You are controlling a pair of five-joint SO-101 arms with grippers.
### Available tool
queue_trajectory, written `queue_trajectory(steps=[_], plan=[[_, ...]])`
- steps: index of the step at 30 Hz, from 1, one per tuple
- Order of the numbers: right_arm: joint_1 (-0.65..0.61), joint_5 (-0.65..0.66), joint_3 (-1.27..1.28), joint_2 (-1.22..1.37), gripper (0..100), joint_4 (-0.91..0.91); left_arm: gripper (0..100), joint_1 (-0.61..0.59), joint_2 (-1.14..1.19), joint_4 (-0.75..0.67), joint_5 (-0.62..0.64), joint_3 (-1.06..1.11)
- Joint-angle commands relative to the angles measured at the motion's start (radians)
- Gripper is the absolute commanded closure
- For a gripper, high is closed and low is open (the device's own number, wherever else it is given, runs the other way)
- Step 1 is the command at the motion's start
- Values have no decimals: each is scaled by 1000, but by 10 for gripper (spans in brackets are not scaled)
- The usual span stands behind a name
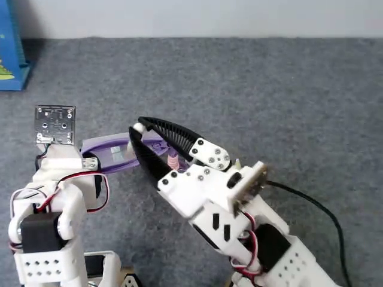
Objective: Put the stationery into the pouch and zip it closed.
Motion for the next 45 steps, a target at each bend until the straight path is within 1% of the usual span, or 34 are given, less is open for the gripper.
queue_trajectory(steps=[1, 3, 4, 7, 9, 15, 21, 24, 27, 31, 34, 36, 38, 40, 45], plan=[[24, 25, 29, 4, 987, -33, 987, 8, 11, -11, 8, -5], [22, 23, 31, 4, 972, 25, 987, 8, 11, -11, 8, -5], [21, 21, 28, 4, 947, 62, 987, 8, 11, -11, 8, -5], [21, 18, 8, 2, 823, 147, 987, 8, 11, -11, 8, -5], [21, 18, -5, 2, 781, 176, 987, 8, 11, -11, 8, -5], [19, 18, -48, -25, 841, 263, 987, 5, 11, -11, 8, -5], [28, 18, -48, -157, 880, 395, 987, 3, 11, -11, 8, -5], [91, 20, -48, -217, 930, 495, 987, 3, 9, -11, 8, -5], [206, 11, -48, -240, 962, 595, 987, 3, 9, -11, 8, -5], [357, -75, -46, -209, 926, 765, 987, 3, 6, -11, 8, -5], [426, -133, -46, -148, 889, 905, 987, 3, 6, -11, 8, -5], [461, -163, -43, -101, 884, 970, 987, 3, 6, -9, 8, -5], [504, -166, -38, -47, 884, 1000, 987, 3, 6, -9, 8, -5], [539, -163, -23, 10, 882, 989, 987, 3, 6, -9, 8, -5], [559, -161, 23, 194, 880, 895, 987, 2, 6, -8, 8, -5]])
